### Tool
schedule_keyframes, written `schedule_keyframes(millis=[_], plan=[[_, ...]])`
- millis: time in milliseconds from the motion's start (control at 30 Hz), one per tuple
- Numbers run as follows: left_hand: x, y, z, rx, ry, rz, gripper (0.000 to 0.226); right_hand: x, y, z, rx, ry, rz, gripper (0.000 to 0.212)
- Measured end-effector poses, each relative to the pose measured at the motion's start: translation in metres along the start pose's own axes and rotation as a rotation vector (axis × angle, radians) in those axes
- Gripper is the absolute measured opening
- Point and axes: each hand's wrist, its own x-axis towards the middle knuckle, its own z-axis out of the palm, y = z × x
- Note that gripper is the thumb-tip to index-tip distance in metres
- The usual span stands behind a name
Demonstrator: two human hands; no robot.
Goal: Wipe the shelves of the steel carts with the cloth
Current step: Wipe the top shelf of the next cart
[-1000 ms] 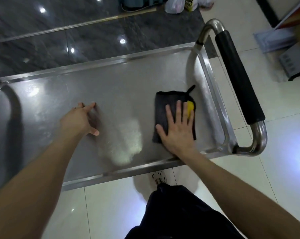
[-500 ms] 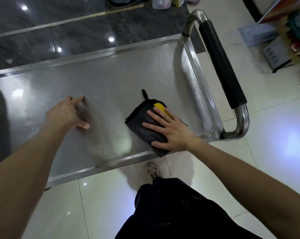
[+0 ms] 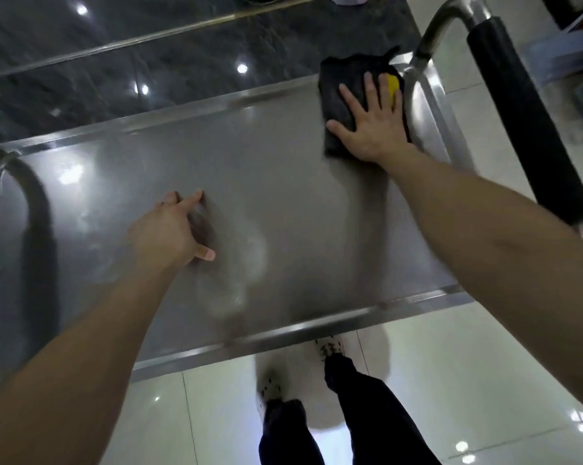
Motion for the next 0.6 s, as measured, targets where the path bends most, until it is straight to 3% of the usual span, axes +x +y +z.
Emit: schedule_keyframes(millis=[100, 233, 300, 400, 500, 600], plan=[[-0.002, -0.001, -0.003, -0.005, 0.009, 0.019, 0.13, -0.04, -0.036, 0.018, -0.009, 0.034, -0.138, 0.088], [-0.006, -0.005, -0.011, 0.011, 0.013, 0.051, 0.127, -0.159, -0.05, 0.048, -0.012, 0.096, -0.351, 0.08], [-0.008, -0.007, -0.011, 0.014, 0.004, 0.066, 0.126, -0.221, -0.042, 0.066, -0.049, 0.119, -0.372, 0.08], [-0.013, -0.012, -0.008, -0.092, 0.053, 0.07, 0.124, -0.288, -0.037, 0.081, -0.063, 0.099, -0.24, 0.082], [-0.025, -0.024, 0.001, -0.139, 0.127, 0.035, 0.117, -0.298, -0.083, 0.089, -0.041, 0.075, 0.056, 0.085], [-0.051, -0.059, 0.024, -0.269, 0.339, 0.064, 0.072, -0.284, -0.149, 0.097, -0.008, 0.045, 0.196, 0.091]])
